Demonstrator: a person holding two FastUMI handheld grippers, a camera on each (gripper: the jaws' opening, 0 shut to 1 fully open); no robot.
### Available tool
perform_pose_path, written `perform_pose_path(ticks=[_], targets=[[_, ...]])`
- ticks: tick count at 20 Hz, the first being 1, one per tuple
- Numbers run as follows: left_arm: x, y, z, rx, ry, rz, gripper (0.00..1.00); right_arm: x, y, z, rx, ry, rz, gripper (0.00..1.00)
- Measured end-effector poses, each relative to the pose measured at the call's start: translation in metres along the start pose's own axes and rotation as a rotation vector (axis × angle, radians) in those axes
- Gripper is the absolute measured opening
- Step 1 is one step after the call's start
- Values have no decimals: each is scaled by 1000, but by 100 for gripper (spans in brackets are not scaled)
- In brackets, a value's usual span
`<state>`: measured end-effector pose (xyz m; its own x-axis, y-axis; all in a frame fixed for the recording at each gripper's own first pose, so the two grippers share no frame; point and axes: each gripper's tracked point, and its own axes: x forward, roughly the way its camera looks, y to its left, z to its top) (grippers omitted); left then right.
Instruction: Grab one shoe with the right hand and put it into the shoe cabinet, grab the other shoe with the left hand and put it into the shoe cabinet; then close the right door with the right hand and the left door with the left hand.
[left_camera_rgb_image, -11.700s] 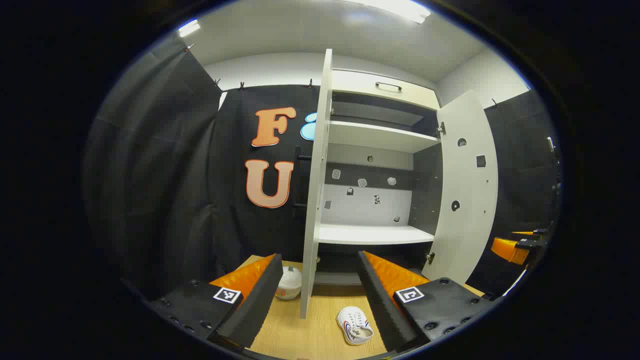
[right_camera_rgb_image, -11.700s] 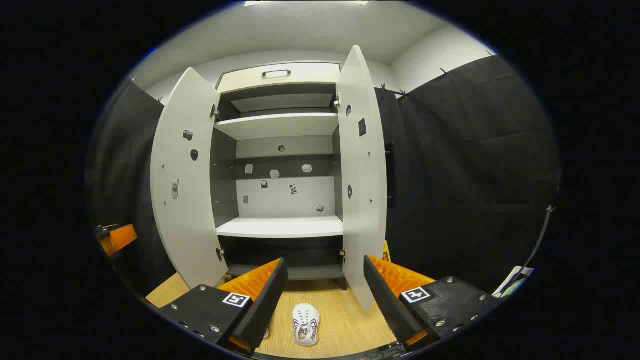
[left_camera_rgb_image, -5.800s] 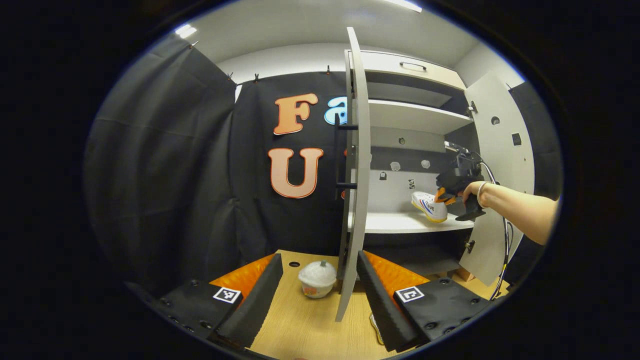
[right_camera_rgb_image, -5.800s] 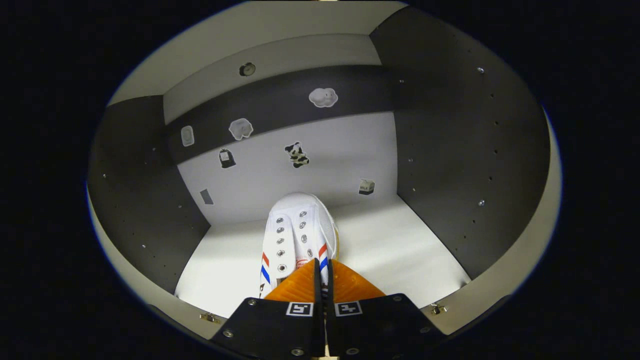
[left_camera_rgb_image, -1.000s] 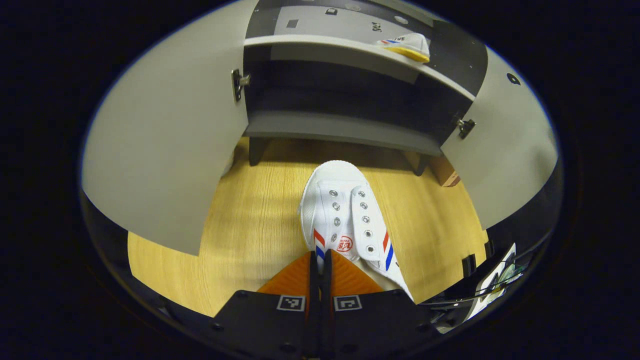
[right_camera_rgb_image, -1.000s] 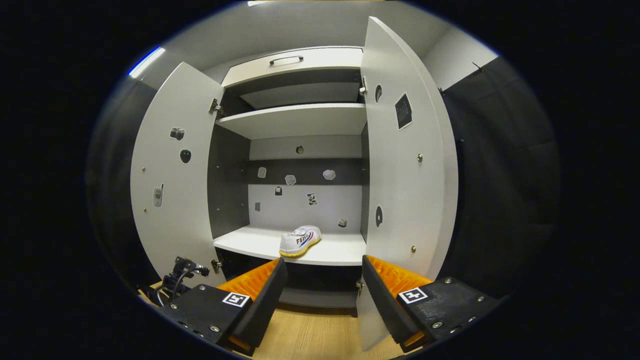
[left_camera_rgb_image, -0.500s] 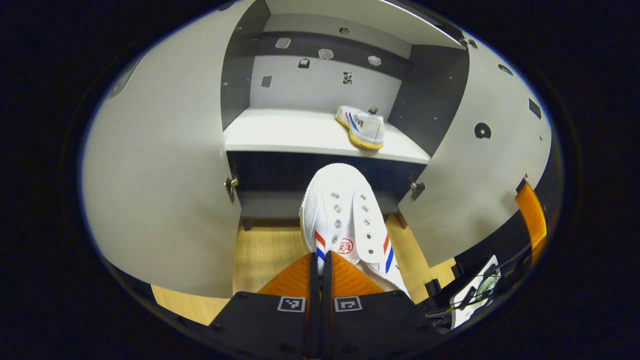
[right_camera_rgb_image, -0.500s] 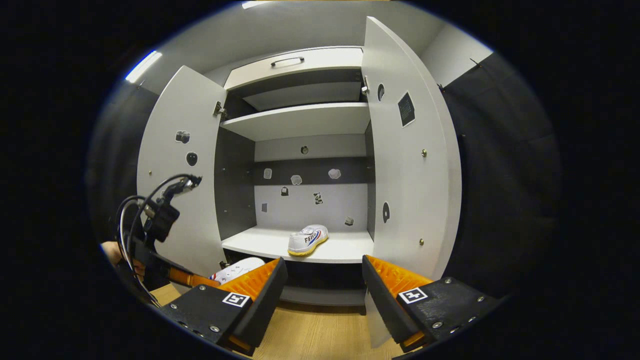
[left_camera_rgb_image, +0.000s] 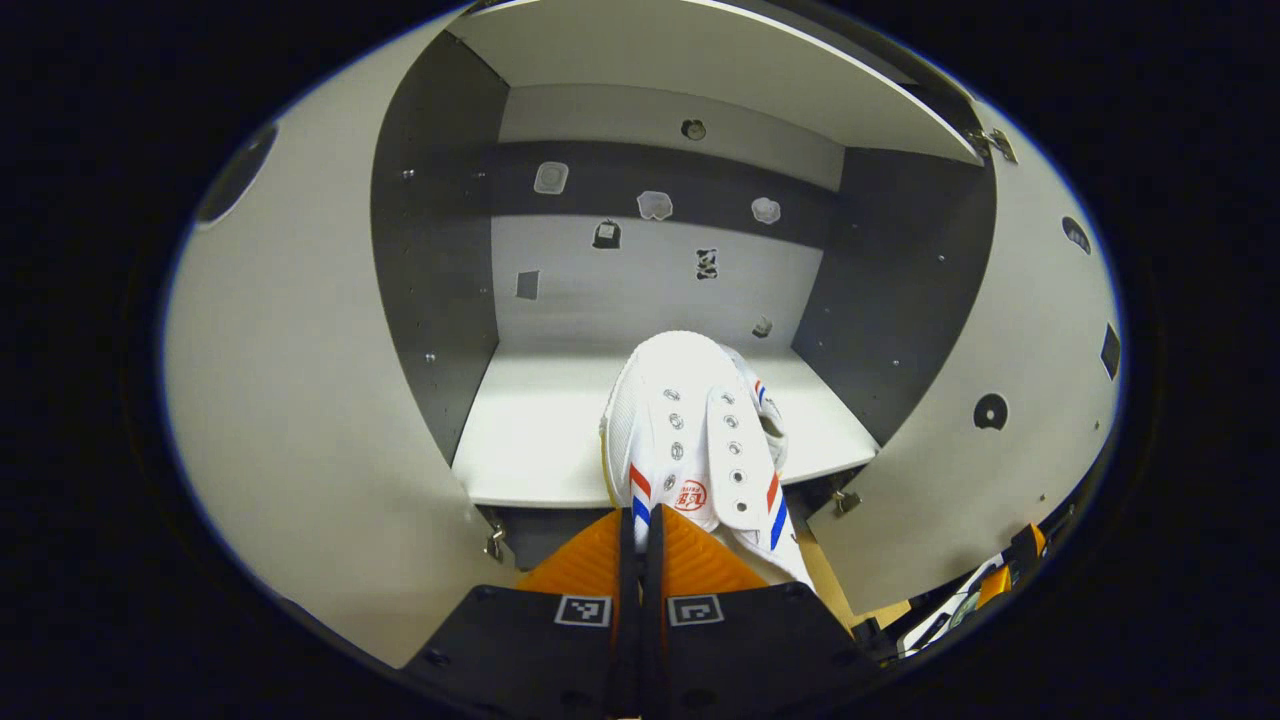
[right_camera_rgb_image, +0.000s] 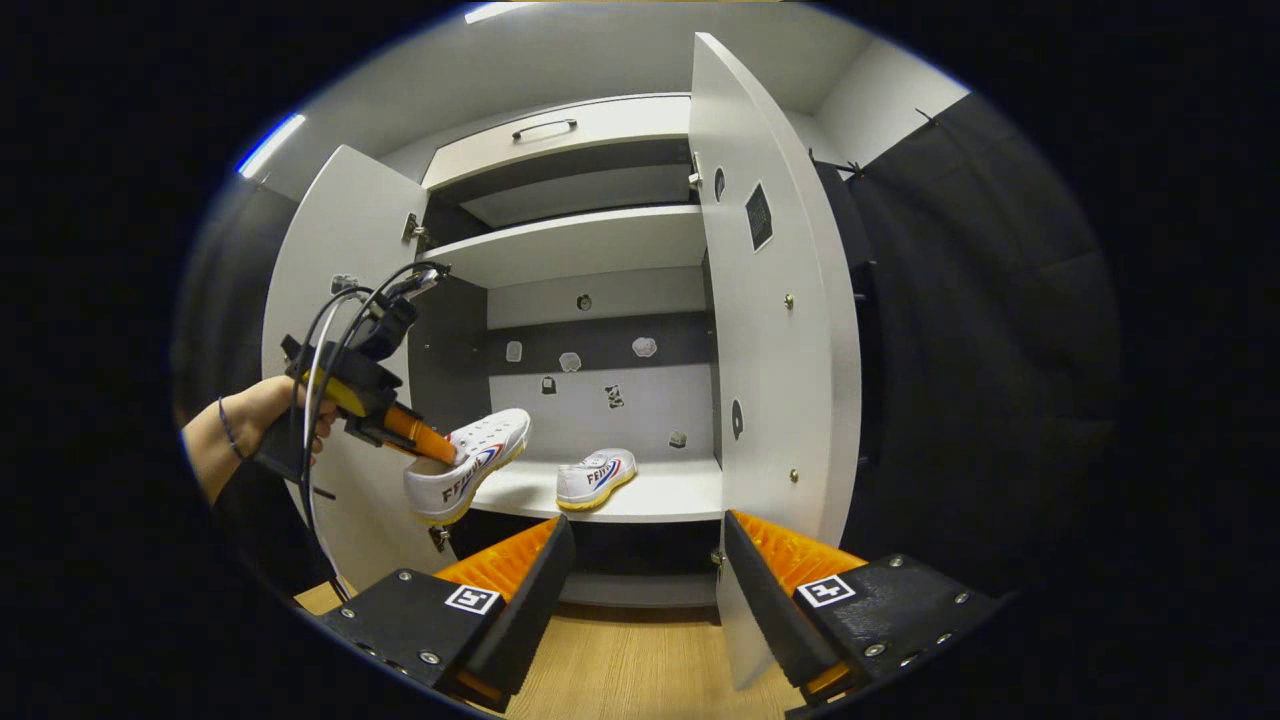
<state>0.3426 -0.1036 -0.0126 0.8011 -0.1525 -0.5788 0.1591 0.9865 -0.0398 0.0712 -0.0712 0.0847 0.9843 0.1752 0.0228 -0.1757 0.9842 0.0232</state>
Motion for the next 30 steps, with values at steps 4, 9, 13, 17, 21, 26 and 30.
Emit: perform_pose_path(ticks=[4, 9, 13, 17, 21, 26, 30], targets=[[41, 7, 35, -15, 3, 3, 7, 3, 1, 4, -13, -11, -6, 92], [97, 18, 48, -3, 35, 12, 6, 11, 9, -2, 21, 10, -3, 92], [132, 21, 34, -36, 91, -2, 6, 14, 10, -5, 44, 25, -15, 92], [156, 26, 19, -100, 138, -3, 7, 15, 14, -10, 41, 39, -19, 92], [172, 34, 7, -137, 171, 19, 7, 16, 14, -17, 50, 57, -27, 92], [168, 28, 19, -138, 118, 6, 19, 16, 12, -21, 70, 73, -33, 92], [137, 30, 62, -15, -34, 66, 61, 12, 18, -19, 74, 71, -18, 92]])
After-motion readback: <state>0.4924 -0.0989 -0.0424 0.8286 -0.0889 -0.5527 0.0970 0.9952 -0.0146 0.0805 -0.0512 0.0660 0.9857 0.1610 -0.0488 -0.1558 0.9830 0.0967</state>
